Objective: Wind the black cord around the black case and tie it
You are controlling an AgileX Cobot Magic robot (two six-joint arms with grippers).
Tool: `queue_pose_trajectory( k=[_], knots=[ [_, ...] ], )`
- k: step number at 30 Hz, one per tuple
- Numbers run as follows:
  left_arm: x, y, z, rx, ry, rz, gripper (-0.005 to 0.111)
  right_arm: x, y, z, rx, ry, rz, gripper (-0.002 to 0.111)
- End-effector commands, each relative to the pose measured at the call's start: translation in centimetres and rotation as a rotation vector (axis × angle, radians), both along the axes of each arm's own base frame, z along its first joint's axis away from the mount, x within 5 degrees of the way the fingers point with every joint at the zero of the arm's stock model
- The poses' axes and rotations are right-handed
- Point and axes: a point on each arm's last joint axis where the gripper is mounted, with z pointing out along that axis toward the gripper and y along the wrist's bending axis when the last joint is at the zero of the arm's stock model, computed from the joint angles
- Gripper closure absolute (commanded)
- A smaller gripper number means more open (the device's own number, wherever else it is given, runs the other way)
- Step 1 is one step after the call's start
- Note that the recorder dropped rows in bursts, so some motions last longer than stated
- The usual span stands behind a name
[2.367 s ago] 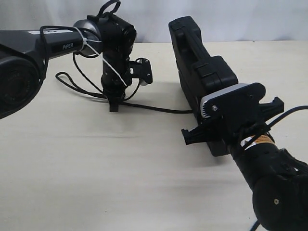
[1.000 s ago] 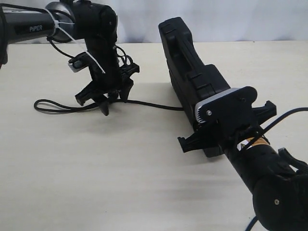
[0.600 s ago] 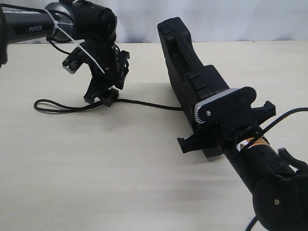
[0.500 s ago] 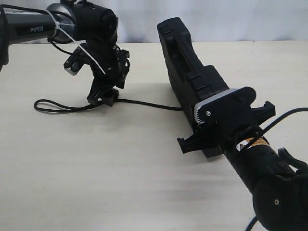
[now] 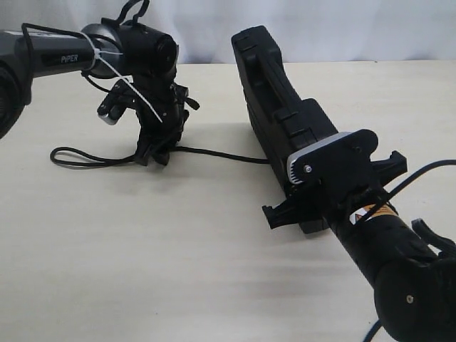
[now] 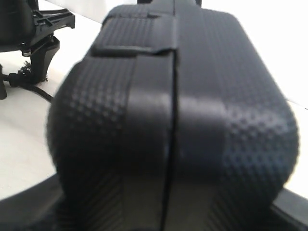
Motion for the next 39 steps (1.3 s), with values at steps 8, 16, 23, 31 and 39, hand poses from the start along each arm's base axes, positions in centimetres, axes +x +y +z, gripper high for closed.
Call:
queue_pose_trajectory(
  k=[8, 16, 23, 31, 39],
  knots=[
    [1.4, 1.7, -0.3, 0.063, -0.091, -0.285, 0.107, 0.2, 0.2, 0.6, 0.005, -0.045, 0.014, 0.104],
    [1.9, 3.1, 3.6, 0.387, -0.125, -0.964, 0.107, 0.2, 0.2, 0.6, 0.037, -0.039, 0.004, 0.104],
    [0.5, 4.2, 6.2, 0.523, 0.08, -1.41, 0.107, 0.2, 0.1, 0.6, 0.067, -0.036, -0.01, 0.104],
    [-0.6, 2.0, 5.4, 0.564, 0.15, -1.811, 0.107, 0.2, -0.1, 0.5, 0.105, -0.018, -0.049, 0.104],
    [-0.3, 0.5, 5.4, 0.599, 0.062, -1.927, 0.107, 0.2, -0.1, 0.5, 0.108, -0.017, -0.053, 0.104]
  ],
)
